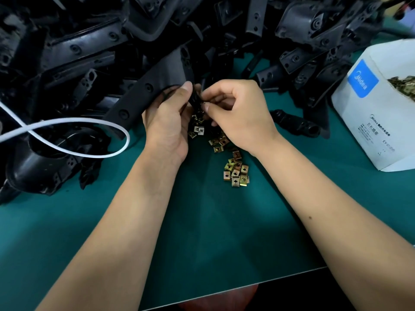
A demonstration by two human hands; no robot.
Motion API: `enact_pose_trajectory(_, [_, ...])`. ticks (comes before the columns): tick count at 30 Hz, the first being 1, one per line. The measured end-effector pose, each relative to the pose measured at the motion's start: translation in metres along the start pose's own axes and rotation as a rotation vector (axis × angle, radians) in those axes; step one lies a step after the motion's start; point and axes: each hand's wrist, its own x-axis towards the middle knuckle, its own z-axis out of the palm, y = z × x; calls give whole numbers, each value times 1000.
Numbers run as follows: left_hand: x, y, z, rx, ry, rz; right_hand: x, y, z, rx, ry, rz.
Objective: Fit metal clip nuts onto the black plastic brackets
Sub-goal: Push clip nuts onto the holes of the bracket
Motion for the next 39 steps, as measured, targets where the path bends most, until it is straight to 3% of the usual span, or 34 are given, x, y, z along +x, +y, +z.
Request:
enact_pose_trajectory(7, [0,2,-1,-21,-9,-13,0,-3,0,-112,39,-94])
enact_pose_trajectory(13, [-1,5,-4,66,-82,-1,-1,-3,-2,483,31,131])
enact_pose_trajectory(19, [1,8,-6,30,-95,-69,-1,-2,-9,783,-36,248])
enact_pose_trajectory(39, [-2,10,-5,-4,-233,-158,0,-7,-14,766,18,310])
